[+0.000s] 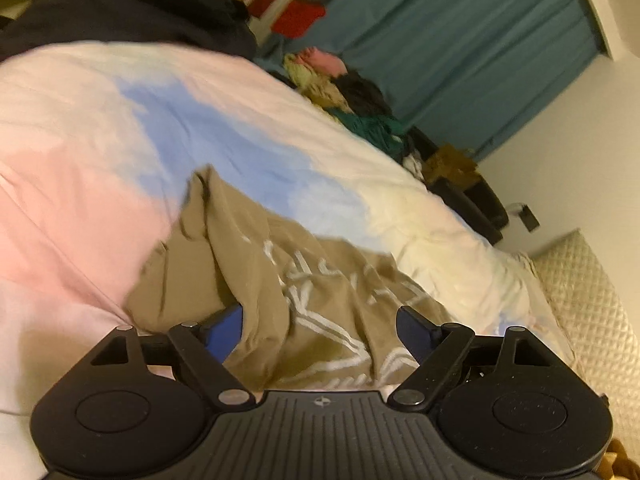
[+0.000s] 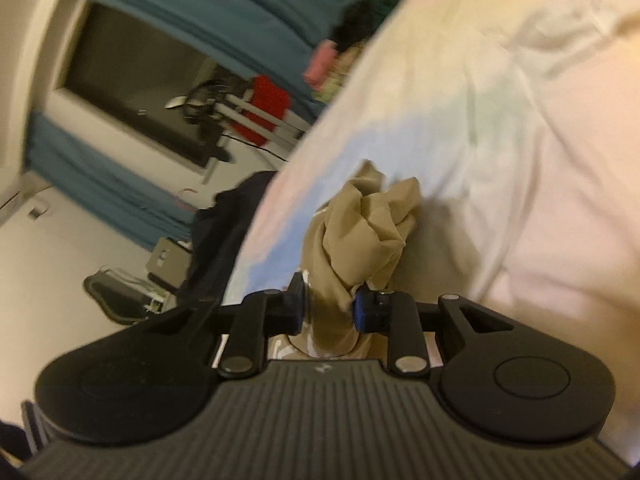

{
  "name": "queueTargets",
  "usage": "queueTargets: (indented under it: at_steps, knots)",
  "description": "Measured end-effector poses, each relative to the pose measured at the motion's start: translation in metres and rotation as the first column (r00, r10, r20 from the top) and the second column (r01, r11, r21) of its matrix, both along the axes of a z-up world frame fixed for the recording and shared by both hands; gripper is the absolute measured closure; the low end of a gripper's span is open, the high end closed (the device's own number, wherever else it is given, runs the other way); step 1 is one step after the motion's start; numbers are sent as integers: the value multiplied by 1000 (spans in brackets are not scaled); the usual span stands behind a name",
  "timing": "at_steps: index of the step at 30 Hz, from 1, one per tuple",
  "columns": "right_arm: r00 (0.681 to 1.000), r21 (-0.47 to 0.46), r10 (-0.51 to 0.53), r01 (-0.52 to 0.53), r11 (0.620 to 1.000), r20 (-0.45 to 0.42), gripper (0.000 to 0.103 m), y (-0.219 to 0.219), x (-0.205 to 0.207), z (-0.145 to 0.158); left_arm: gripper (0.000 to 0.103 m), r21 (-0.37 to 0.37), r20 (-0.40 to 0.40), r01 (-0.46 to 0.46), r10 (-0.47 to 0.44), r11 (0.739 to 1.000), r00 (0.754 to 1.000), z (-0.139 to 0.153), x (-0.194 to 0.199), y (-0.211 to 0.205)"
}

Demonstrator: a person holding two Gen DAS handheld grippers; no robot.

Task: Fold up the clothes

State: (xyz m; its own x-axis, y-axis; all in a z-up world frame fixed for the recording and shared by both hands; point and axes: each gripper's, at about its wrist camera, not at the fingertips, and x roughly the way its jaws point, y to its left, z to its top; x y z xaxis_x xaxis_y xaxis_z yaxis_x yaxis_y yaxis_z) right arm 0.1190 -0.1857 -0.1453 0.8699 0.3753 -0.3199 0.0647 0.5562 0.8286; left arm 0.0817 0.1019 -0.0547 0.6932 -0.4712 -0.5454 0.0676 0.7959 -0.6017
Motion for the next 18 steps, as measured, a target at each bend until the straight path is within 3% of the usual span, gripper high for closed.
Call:
queueTargets:
  at_steps: [5, 7, 9, 11, 13, 14, 15, 18]
  knots:
    - [999, -20, 14, -14, 1000, 32, 79, -4, 2, 6, 18, -189, 68, 16, -3, 982, 998, 8, -11, 16]
    - [999, -19, 13, -13, 1000, 39, 80, -5, 3, 6, 16, -246, 41, 33, -24, 969, 999, -2, -8, 10]
    - [999, -13, 12, -12, 1000, 43, 80, -6, 2, 7, 16, -359, -47, 77, -100, 930, 994, -25, 3, -1]
    - [999, -7, 11, -11, 1000, 48, 80, -6, 2, 7, 15, -502, -153, 77, -176, 862, 972, -58, 16, -15]
    - [999, -1, 5, -5, 1000, 48, 81, -7, 2, 5, 12, -619, -281, -7, -213, 785, 936, -95, 28, -25]
    - [999, 2, 2, -2, 1000, 47, 81, -7, 1, 5, 12, -649, -336, -77, -194, 757, 922, -111, 32, -25]
    - [999, 5, -4, 4, 1000, 48, 82, -8, 1, 4, 12, -649, -367, -144, -142, 747, 919, -121, 33, -20]
    - [998, 13, -23, 22, 1000, 55, 82, -10, -2, 4, 14, -650, -401, -291, 9, 702, 916, -132, 30, 3]
